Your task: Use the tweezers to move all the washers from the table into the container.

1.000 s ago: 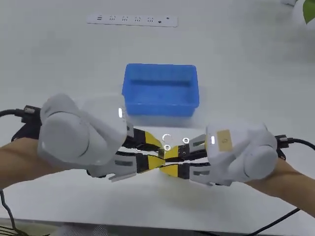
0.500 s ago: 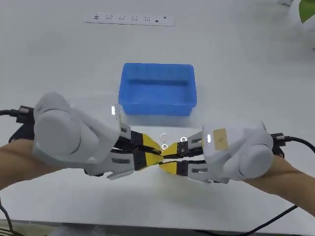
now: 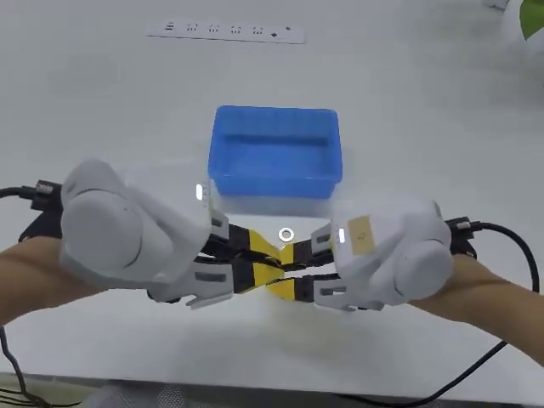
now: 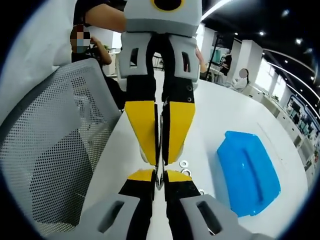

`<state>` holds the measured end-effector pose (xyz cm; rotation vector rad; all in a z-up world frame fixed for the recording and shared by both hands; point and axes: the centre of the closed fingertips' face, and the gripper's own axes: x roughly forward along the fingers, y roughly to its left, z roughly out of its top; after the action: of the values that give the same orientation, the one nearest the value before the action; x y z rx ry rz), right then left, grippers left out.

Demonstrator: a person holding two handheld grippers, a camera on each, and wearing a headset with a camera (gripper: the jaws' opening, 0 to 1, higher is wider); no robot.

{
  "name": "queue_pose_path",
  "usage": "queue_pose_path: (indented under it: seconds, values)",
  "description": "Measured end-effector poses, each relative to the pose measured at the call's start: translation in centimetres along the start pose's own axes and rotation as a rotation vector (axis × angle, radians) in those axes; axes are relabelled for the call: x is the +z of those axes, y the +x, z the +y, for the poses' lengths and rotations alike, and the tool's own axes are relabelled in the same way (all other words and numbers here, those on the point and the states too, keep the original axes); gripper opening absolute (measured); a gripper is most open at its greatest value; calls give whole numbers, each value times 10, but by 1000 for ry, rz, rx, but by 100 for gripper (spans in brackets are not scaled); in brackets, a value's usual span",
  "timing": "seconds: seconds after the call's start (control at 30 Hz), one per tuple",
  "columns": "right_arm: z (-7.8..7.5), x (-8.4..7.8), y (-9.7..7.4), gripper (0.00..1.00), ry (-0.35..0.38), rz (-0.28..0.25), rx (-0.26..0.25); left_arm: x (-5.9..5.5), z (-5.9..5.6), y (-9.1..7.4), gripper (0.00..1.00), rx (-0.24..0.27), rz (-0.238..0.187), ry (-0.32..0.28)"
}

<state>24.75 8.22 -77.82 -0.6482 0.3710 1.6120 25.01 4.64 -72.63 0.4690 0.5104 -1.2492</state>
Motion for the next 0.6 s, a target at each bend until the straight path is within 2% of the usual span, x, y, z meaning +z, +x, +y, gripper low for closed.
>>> queue_pose_path:
  seconds: [0.17, 0.23, 0.3, 0.47, 0.6]
  values:
    - [-3, 4, 0, 8, 71, -46, -11, 2, 3, -2, 7, 9, -15, -4]
    - [-2, 6, -1, 8, 76, -52, -8, 3, 3, -3, 7, 7, -23, -7]
    - [-2, 9, -2, 8, 78, -61, -6, 6, 2, -5, 7, 5, -44, -34]
    - [-2, 9, -2, 8, 83, -56, -7, 5, 5, -7, 7, 15, -68, -55]
    - [-2, 10, -1, 8, 82, -55, -4, 7, 5, -8, 7, 20, -91, -50]
